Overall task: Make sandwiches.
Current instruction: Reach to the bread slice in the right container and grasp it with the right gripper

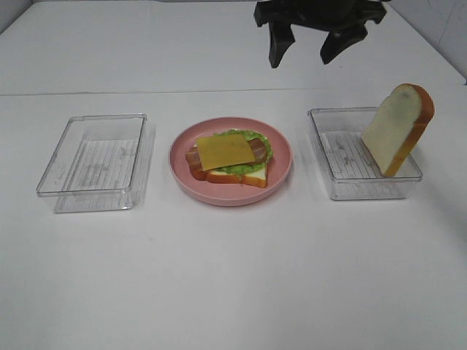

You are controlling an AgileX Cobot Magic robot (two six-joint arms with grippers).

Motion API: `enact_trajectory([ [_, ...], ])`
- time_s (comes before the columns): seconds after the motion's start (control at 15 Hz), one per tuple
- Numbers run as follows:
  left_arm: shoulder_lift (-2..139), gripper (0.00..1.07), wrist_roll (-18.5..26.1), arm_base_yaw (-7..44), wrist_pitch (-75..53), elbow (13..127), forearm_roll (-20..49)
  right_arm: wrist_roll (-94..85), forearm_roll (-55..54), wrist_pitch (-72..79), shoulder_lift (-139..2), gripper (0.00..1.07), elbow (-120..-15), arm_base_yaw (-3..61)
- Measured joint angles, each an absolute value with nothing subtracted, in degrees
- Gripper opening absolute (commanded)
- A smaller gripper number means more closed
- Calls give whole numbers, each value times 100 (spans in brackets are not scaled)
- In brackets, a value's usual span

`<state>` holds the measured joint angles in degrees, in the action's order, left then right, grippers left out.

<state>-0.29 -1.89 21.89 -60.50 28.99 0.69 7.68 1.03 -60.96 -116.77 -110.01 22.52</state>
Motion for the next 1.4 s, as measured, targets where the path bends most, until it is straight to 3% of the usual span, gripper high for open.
enact_trajectory([
  [0.6, -29, 74, -189, 2189, -6050, 2899, 69, 733, 235, -6939, -11155, 75, -11001, 653],
  [0.8, -29, 74, -189, 2189, -6050, 2899, 69, 361, -607, -6939, -11253, 75, -11001, -86],
  [1.4, -29, 74, -189, 2189, -6050, 2899, 69, 46, -659, -6973, -12508, 71, -11001, -229],
])
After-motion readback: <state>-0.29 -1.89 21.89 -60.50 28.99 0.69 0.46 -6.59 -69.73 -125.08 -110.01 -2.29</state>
